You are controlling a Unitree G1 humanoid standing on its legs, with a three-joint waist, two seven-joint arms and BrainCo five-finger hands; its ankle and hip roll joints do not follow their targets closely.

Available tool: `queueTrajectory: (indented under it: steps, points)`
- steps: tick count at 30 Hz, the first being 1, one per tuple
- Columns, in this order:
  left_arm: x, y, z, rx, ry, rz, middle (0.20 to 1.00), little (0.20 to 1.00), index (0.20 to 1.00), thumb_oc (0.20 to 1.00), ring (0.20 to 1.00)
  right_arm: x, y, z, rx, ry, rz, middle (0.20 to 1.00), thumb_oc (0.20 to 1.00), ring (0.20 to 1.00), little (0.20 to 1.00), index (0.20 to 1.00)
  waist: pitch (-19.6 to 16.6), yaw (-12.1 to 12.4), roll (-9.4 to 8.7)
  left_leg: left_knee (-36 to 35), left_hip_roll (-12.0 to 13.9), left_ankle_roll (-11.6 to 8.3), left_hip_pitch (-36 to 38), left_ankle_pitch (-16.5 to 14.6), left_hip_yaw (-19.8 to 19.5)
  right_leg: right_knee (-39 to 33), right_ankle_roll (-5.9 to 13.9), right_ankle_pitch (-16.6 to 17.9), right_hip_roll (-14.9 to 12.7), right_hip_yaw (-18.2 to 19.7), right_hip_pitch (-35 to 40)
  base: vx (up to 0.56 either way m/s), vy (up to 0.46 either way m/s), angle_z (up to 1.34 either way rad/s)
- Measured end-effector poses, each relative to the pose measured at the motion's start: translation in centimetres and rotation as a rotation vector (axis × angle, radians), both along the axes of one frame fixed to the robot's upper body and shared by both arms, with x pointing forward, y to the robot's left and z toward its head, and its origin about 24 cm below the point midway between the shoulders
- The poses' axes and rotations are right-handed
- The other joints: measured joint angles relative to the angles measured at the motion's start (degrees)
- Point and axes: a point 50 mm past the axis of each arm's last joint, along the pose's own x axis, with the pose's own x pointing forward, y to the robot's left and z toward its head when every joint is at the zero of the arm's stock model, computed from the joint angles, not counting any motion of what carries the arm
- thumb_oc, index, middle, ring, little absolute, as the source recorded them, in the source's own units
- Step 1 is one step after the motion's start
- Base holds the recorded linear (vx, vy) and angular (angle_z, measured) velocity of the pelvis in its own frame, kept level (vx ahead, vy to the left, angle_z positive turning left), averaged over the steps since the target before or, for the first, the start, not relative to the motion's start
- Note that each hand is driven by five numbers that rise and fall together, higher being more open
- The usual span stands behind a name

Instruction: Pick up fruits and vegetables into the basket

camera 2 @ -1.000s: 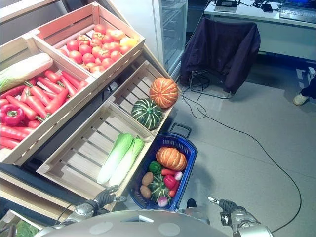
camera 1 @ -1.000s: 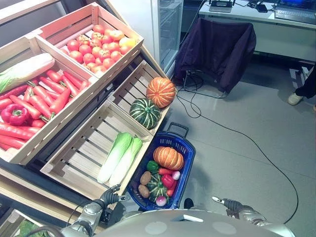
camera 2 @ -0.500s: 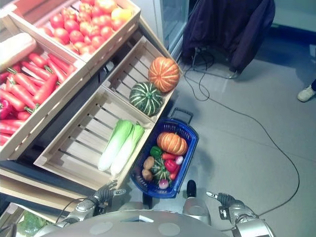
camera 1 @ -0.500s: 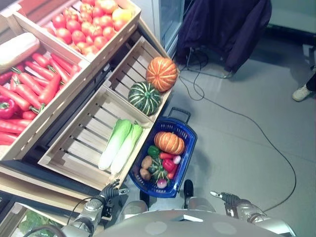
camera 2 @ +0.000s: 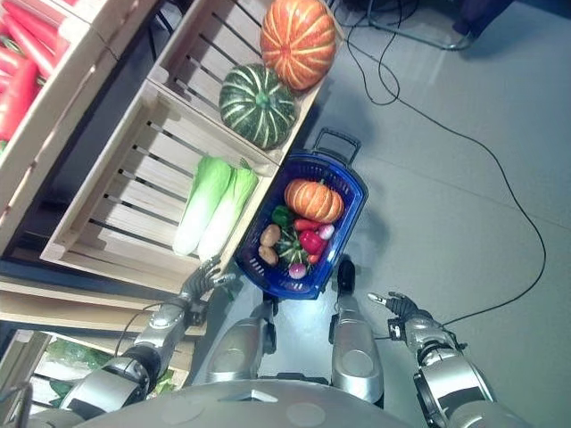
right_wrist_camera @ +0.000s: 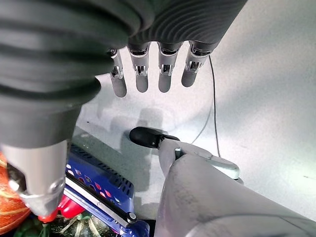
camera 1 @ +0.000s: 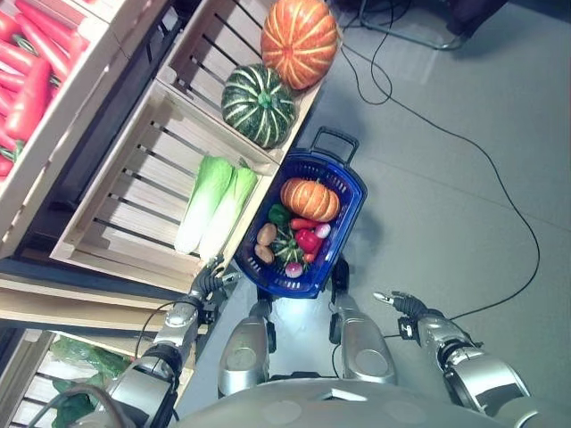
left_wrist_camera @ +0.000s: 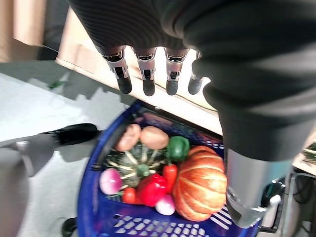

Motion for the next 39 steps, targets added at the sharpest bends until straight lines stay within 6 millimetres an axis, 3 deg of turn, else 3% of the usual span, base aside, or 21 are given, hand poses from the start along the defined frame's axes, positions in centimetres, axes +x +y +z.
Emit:
queueTrajectory:
  steps: [12, 24, 30, 39]
  points:
    - [7.8, 0.2, 9.1, -0.037, -0.449, 0.034, 1.000, 1.000, 1.000, 1.000, 1.000, 3.7, -0.7, 2.4, -0.013, -0.118, -0.035, 1.000, 1.000, 1.000, 1.000, 1.000, 9.6, 0.3, 0.15, 1.5, -0.2, 0.00, -3.4, 0.3, -0.7, 0.4, -0.43, 0.8, -0.1, -0.4, -2.3, -0.08, -0.003, 0.03]
    - [10.2, -0.3, 14.0, 0.003, -0.663, 0.114, 1.000, 1.000, 1.000, 1.000, 1.000, 6.0, -0.3, 3.8, 0.000, -0.195, -0.064, 1.000, 1.000, 1.000, 1.000, 1.000, 9.7, 0.3, 0.10, 6.8, -0.4, -0.17, -11.8, 0.3, -2.0, 5.5, -0.37, 0.4, -0.4, 0.1, -10.2, -0.02, -0.017, 0.03]
    - [10.9, -0.1, 16.0, 0.208, -0.772, 0.224, 1.000, 1.000, 1.000, 1.000, 1.000, 6.1, -0.3, 3.9, 0.007, -0.199, -0.074, 1.000, 1.000, 1.000, 1.000, 1.000, 10.0, 0.2, -0.37, 10.0, -1.1, 0.02, -15.9, 0.4, -2.7, 11.1, -0.56, -1.2, -1.1, 1.4, -15.2, 0.00, -0.021, 0.06]
    - [12.6, 2.4, 19.3, 0.576, -0.856, 0.379, 1.000, 1.000, 1.000, 1.000, 1.000, 7.1, 0.2, 4.5, -0.003, -0.205, -0.028, 1.000, 1.000, 1.000, 1.000, 1.000, 10.7, -0.8, -1.56, 13.2, -1.4, -0.10, -19.1, 0.0, -2.7, 15.0, -0.52, -1.6, -1.0, 3.3, -18.7, 0.00, 0.001, 0.00]
